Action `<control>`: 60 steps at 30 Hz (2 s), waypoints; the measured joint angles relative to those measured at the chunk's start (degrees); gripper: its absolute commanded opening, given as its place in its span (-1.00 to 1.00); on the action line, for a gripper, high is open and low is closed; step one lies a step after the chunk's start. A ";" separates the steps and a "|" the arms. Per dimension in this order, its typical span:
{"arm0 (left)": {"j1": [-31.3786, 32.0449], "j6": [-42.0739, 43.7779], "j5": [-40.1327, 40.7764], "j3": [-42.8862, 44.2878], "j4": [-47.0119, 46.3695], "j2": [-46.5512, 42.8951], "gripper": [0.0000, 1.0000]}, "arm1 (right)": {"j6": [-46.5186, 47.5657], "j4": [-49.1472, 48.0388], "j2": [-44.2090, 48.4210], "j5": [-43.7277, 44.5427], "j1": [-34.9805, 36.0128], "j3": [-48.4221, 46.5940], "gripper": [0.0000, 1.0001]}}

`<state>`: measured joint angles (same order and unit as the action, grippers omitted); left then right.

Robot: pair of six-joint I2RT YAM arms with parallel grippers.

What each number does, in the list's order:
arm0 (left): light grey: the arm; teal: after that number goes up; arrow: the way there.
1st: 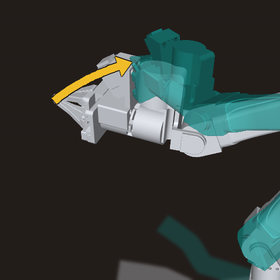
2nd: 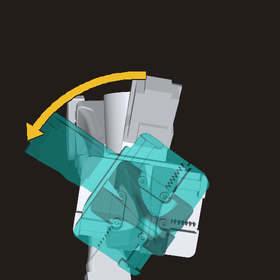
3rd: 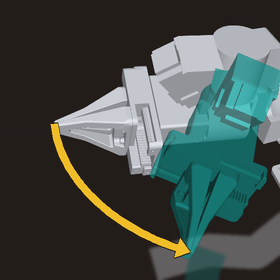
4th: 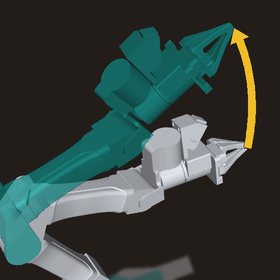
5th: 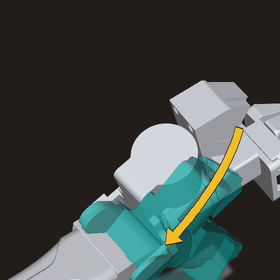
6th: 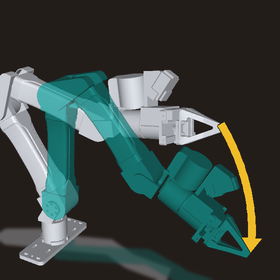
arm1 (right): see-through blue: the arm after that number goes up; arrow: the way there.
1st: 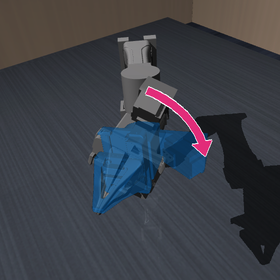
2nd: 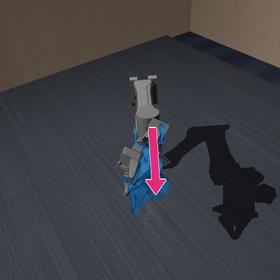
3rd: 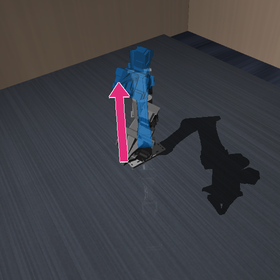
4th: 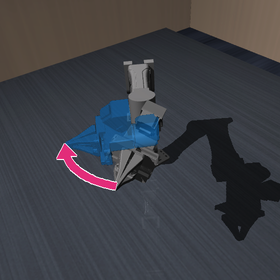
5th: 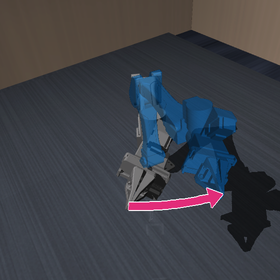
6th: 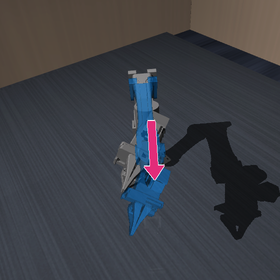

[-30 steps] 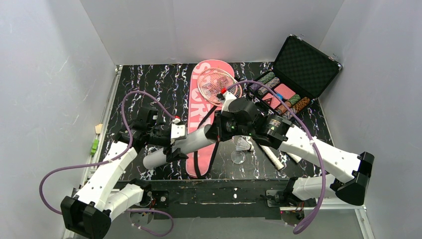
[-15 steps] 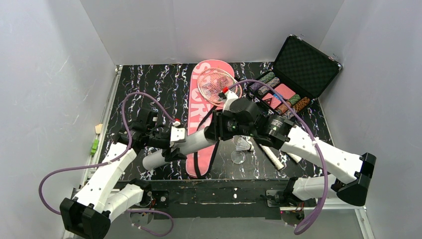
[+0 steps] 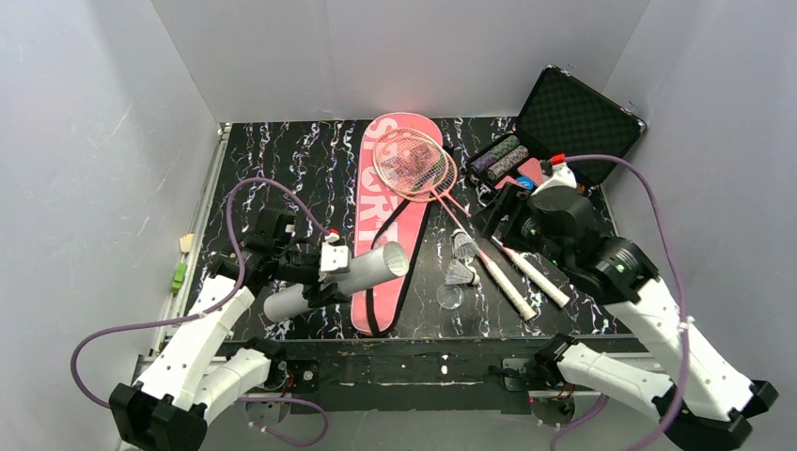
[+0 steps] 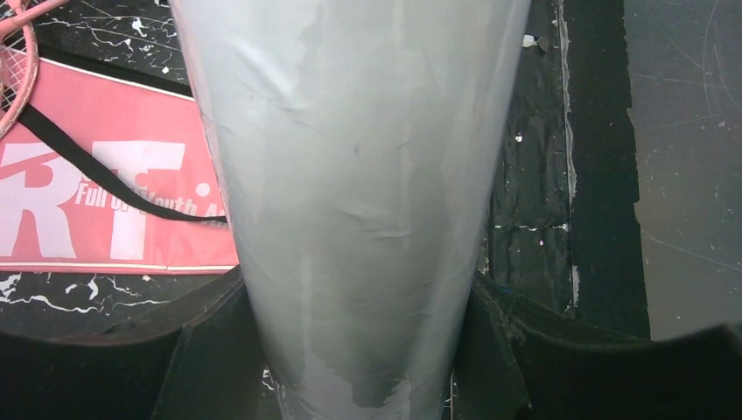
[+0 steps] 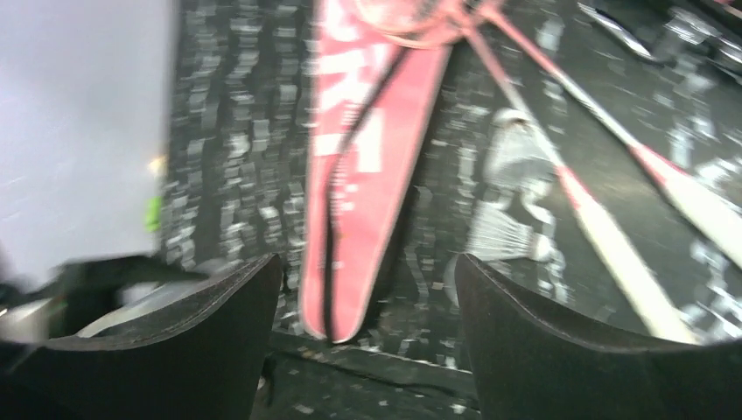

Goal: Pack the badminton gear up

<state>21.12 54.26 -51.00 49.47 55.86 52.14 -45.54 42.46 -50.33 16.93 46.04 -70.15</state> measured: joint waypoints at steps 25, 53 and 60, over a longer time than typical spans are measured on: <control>0.00 -0.20 0.83 0.00 0.94 -3.76 -0.01 | -0.98 11.15 -44.11 5.01 0.70 -0.85 0.24; 0.00 -0.24 0.46 -0.24 1.01 -4.37 -0.01 | -2.69 9.99 -49.03 11.56 1.70 -0.85 -0.76; 0.00 -0.22 0.44 -0.24 1.03 -4.37 -0.02 | -2.80 10.38 -46.40 12.57 1.73 -0.85 -0.97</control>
<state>21.12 54.04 -50.57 49.23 56.88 47.77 -48.34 52.84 -96.73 29.50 47.77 -71.00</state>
